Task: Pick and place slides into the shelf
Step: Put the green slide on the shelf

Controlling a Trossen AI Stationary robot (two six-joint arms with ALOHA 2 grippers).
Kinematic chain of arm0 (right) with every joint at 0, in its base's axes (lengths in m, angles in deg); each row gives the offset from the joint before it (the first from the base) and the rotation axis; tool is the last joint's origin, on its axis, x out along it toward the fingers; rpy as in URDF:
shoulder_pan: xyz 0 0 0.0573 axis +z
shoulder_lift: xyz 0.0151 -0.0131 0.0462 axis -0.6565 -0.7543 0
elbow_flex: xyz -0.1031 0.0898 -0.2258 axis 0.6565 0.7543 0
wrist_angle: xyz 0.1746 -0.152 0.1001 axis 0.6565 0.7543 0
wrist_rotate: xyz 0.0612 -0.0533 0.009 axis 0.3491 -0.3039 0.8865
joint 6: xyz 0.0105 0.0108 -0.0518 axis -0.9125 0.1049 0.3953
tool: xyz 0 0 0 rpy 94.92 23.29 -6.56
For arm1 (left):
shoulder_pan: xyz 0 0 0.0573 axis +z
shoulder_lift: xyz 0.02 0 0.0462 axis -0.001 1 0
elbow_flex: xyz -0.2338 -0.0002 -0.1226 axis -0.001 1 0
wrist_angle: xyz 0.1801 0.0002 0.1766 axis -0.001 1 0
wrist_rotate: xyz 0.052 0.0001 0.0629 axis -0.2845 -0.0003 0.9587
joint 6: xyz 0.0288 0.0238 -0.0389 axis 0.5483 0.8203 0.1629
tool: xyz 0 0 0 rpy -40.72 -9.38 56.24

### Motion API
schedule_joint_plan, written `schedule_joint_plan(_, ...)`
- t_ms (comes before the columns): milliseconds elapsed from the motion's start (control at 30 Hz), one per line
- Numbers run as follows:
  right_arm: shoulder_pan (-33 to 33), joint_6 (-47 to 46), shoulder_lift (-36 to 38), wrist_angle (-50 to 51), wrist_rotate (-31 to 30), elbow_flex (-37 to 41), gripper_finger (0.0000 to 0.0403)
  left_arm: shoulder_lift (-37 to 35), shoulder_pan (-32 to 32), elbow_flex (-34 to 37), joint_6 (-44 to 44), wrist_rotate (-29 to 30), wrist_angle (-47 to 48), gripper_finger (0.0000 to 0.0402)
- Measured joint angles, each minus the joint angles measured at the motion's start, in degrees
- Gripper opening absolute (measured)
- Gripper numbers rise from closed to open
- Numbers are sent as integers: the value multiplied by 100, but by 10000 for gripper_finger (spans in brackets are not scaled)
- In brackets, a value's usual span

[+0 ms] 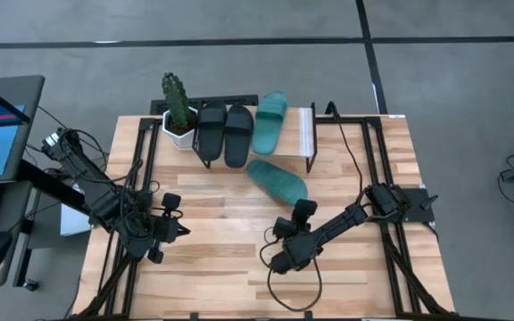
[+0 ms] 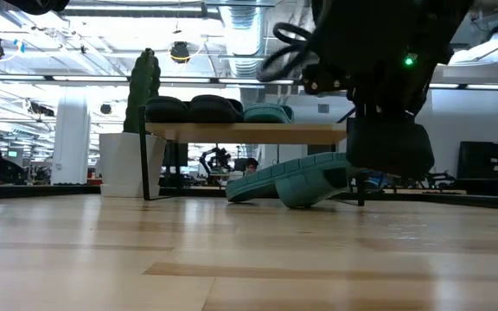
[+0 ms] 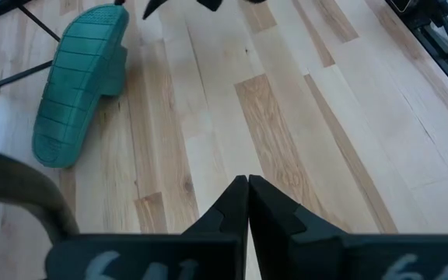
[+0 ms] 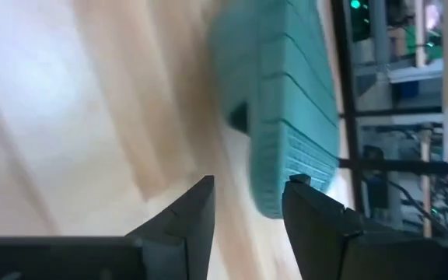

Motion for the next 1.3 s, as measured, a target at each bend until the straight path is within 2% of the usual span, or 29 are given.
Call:
schedule_joint_plan(333, 291, 968, 2, -415, 69, -280, 166, 0, 2, 0, -9, 0, 0, 2)
schedule_joint_plan(600, 211, 2114, 0, -989, 548, -280, 209, 0, 2, 0, 2, 0, 0, 2)
schedule_joint_plan(733, 128, 1952, 0, -767, 440, -280, 218, 0, 2, 0, 23, 0, 0, 2)
schedule_joint_plan(933, -138, 1290, 0, -305, 334, -280, 208, 0, 0, 0, 35, 0, 2, 2)
schedule_joint_plan(1300, -490, 1264, -2, -274, 365, -101, 193, 0, 2, 0, 28, -2, 2, 2)
